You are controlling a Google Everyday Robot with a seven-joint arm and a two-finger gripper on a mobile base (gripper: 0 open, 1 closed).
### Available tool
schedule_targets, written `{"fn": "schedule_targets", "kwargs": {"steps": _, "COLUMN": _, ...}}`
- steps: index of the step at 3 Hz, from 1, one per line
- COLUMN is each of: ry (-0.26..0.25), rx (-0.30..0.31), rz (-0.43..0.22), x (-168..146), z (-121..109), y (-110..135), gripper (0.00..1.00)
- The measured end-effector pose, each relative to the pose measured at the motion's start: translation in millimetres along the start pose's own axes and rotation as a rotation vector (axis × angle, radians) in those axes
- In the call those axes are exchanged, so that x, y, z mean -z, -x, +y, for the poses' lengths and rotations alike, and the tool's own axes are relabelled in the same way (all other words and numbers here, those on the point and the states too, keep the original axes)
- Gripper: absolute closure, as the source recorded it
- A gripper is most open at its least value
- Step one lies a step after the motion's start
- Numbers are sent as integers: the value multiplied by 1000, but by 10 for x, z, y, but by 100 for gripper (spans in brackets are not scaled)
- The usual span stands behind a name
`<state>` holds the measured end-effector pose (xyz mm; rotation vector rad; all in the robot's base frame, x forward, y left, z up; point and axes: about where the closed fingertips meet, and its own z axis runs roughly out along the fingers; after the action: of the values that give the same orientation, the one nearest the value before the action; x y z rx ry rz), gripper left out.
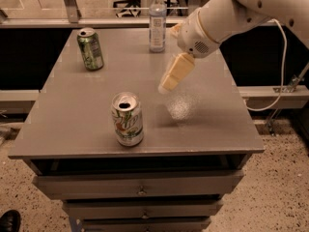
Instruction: Move green can near 7up can
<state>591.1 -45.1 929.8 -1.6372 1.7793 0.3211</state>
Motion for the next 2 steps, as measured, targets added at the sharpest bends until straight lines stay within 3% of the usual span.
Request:
{"fn": "schedule_targets", "kwargs": {"steps": 1, "ry": 0, "rx": -4, "rz": -10, "x": -47, "z": -18, "y": 15, "gripper": 0}}
{"fn": "schedule_targets", "kwargs": {"steps": 2, "ry": -2, "rx": -17, "rz": -60, "x": -260, "z": -102, "y": 104, "gripper": 0}}
